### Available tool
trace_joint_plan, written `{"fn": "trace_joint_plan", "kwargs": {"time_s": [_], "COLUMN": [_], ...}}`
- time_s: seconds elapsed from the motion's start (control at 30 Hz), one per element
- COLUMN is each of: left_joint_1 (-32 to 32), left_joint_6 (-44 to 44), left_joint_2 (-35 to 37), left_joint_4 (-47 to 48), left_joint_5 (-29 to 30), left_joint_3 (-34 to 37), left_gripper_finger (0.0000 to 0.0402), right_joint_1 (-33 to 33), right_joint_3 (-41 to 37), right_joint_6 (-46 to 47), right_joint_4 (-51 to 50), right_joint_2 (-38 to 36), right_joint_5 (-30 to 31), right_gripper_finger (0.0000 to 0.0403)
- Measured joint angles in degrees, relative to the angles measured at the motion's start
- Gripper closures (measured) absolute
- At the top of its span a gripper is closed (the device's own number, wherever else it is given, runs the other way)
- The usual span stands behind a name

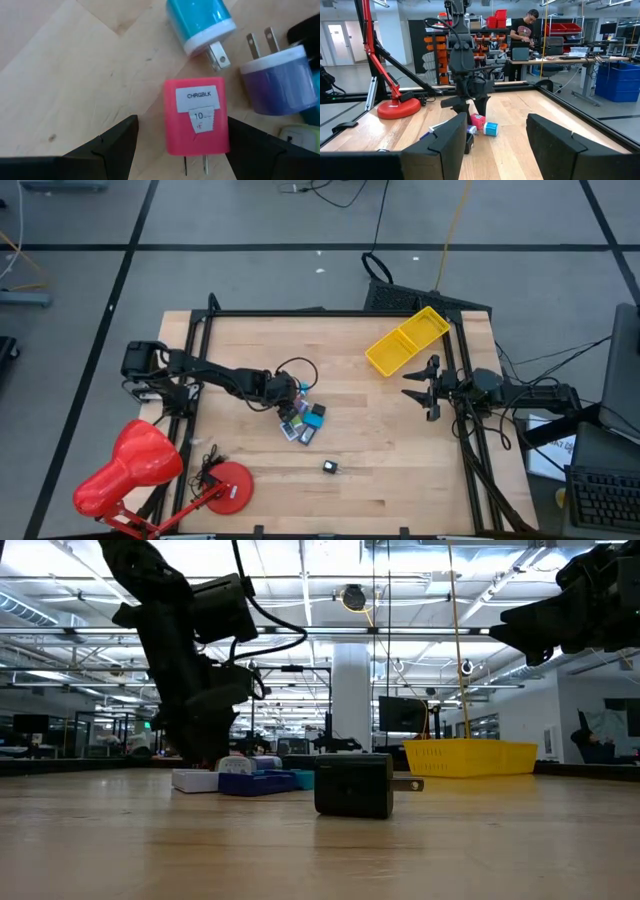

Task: Pick & Place Office items
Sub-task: Put the pink charger adapter into the top yellow basket

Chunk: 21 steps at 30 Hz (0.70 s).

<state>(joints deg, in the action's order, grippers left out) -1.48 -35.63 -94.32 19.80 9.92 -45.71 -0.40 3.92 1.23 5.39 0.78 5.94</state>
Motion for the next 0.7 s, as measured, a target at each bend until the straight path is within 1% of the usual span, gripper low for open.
{"fn": "trace_joint_plan", "kwargs": {"time_s": [0.13, 0.23, 0.3, 0.43, 0.47, 0.7], "left_joint_1": [0.0, -0.1, 0.0, 0.0, -0.1, 0.2], "left_joint_6": [4.9, 9.6, 12.3, 17.5, 19.3, 33.0], "left_joint_2": [-0.1, -0.1, -0.1, -0.1, -0.1, 1.2], "left_joint_4": [-0.3, -0.6, -0.9, -1.4, -1.8, -3.5], "left_joint_5": [1.0, 1.5, 2.4, 5.5, 6.0, 7.8], "left_joint_3": [0.0, 0.0, 0.0, 0.0, 0.0, -0.9], "left_gripper_finger": [0.0129, 0.0145, 0.0169, 0.0237, 0.0246, 0.0246], "right_joint_1": [0.0, 0.0, 0.0, 0.0, 0.0, 0.0], "right_joint_3": [0.0, 0.0, 0.0, 0.0, 0.0, 0.0], "right_joint_6": [0.0, 0.0, 0.0, 0.0, 0.0, 0.0], "right_joint_4": [0.0, 0.0, 0.0, 0.0, 0.0, 0.0], "right_joint_2": [0.0, 0.0, 0.0, 0.0, 0.0, 0.0], "right_joint_5": [0.0, 0.0, 0.0, 0.0, 0.0, 0.0], "right_gripper_finger": [0.0206, 0.0206, 0.0206, 0.0206, 0.0206, 0.0206]}}
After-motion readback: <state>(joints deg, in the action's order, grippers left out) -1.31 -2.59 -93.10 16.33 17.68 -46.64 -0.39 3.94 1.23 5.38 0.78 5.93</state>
